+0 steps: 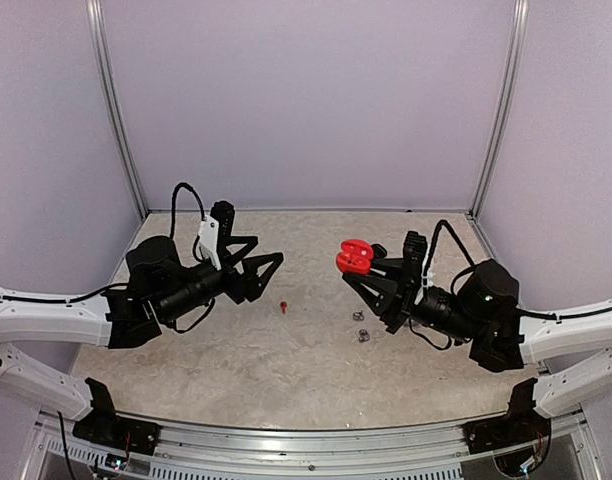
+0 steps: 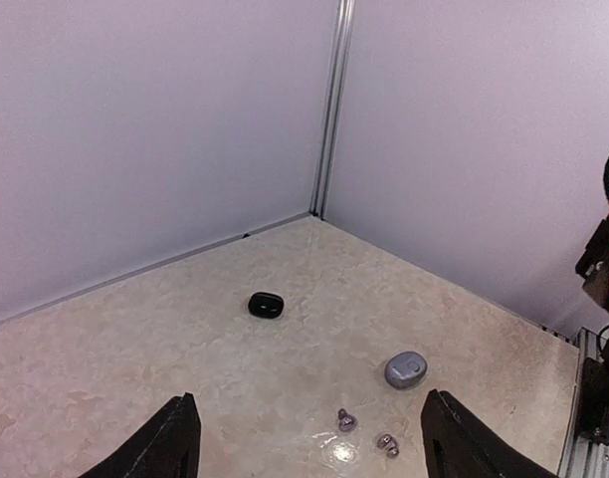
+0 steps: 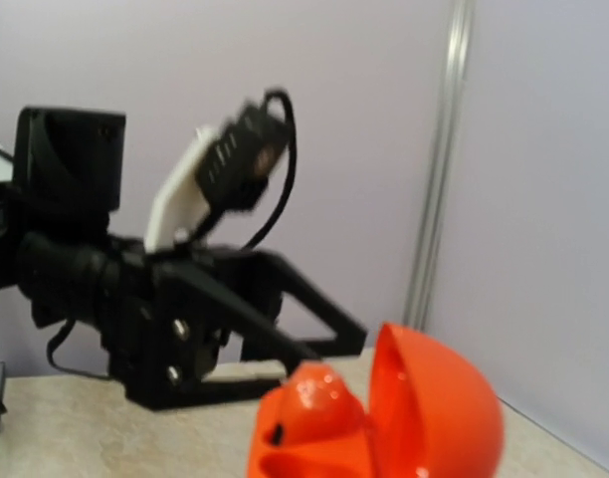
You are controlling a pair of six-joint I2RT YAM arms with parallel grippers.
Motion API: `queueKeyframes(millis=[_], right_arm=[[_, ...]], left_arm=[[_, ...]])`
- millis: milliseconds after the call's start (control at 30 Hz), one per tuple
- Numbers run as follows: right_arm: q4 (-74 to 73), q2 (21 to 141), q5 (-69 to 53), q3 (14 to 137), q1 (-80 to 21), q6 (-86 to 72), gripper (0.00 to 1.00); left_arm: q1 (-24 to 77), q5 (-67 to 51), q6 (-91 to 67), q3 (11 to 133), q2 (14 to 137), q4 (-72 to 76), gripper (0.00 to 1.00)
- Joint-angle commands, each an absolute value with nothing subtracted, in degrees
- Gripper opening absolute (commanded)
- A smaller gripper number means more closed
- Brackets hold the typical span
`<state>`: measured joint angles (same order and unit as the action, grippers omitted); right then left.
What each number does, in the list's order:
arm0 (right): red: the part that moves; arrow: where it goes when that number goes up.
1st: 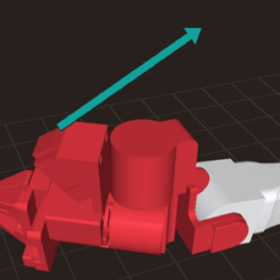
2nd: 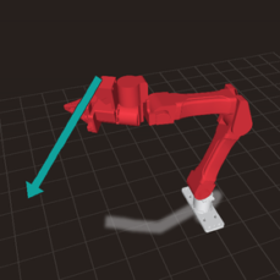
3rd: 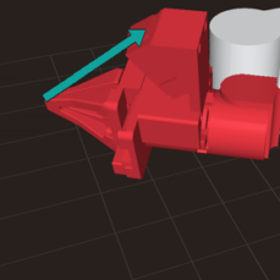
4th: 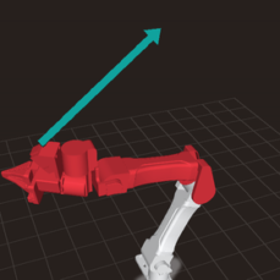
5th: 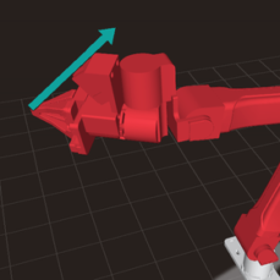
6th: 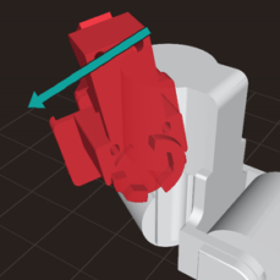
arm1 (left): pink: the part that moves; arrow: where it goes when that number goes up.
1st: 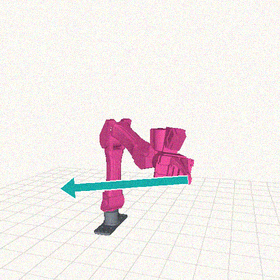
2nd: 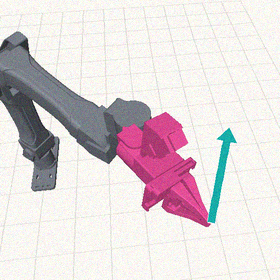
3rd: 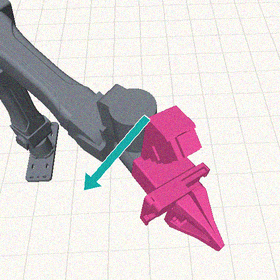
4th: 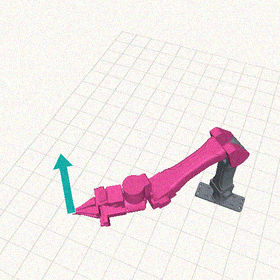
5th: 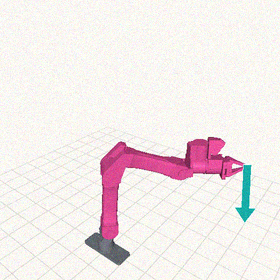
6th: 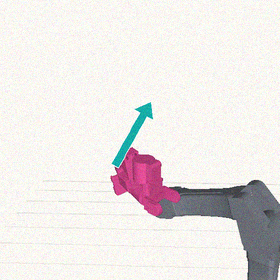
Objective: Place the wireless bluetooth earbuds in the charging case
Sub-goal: Move the right earbud to the center of the board.
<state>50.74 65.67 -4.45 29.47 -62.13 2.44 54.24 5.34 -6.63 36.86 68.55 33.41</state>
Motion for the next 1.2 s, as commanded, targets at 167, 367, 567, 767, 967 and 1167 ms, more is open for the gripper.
queueKeyframes(millis=[167,367,567,767,967,1167], right_arm=[[45.8,60.09,-2.63,26.71,-59.43,0.24,0.0],[45.21,57.77,-1.43,24.92,-58.94,0.17,0.0],[44.48,56.65,-0.86,24.11,-58.67,0.17,0.0],[44.56,56.19,-0.66,23.74,-58.45,0.16,0.0],[44.71,56.25,-0.88,23.78,-58.27,-1.49,0.0],[44.74,55.9,-0.87,23.67,-58.13,-1.58,0.0]], left_arm=[[51.86,11.99,-15.17,45.39,84.85,19.47,0.69],[50.0,9.87,-18.26,58.25,97.77,5.06,0.56],[46.96,6.44,-20.63,64.58,107.47,-1.56,0.4],[45.6,4.85,-20.97,67.79,112.05,-4.61,0.38],[45.04,4.62,-19.94,70.6,115.79,-6.95,0.38],[44.57,4.98,-18.71,72.68,118.03,-9.33,0.32]])
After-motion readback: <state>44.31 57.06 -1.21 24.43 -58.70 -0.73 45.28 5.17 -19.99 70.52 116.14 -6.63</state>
